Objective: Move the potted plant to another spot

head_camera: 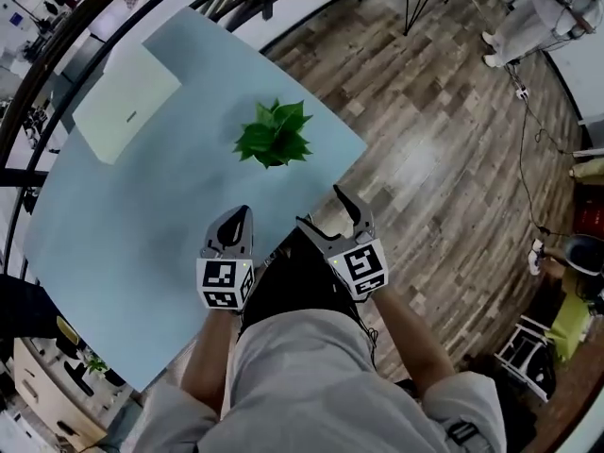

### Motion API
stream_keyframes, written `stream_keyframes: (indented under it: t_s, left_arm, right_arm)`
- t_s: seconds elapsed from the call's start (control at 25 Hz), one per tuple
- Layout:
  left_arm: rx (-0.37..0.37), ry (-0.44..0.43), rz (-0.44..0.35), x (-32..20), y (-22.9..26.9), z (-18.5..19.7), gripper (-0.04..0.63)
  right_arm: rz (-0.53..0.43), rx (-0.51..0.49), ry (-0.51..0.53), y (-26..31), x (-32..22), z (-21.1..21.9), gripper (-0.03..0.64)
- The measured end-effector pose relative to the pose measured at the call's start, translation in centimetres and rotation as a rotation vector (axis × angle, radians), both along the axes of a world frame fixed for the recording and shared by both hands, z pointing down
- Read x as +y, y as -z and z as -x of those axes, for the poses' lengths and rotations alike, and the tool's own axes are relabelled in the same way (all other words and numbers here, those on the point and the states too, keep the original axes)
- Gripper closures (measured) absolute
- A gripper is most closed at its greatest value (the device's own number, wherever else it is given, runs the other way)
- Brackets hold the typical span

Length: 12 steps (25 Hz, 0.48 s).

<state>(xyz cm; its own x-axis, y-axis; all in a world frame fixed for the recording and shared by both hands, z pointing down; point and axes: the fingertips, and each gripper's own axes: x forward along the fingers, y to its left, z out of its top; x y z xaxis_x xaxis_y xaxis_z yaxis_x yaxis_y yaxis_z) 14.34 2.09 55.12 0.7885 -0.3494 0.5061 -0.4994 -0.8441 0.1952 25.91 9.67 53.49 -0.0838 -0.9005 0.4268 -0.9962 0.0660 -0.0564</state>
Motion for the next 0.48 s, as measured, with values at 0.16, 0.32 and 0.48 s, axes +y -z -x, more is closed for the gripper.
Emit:
stream_keyframes:
  t_s: [0.16,0.32,0.48]
  left_arm:
    - [-0.048,0.029,0.020,-1.2,-1.6,-0.5,0.583]
    - [-0.079,0.053,0.058,-1.7,-3.0,-0.9,0.583]
    - [-0.101,0.071,0.079,-2.2,-4.3,-1.2,0.583]
  right_arm:
    - [0.020,-0.030,0.047,-2.2,-2.4,-0.3,0.215]
    - [0.036,-0.056,0.080,-4.0,-4.4,-1.1,0.212]
    - [0.032,-0.064,0.115,-5.5,-6.4,-1.5,0.209]
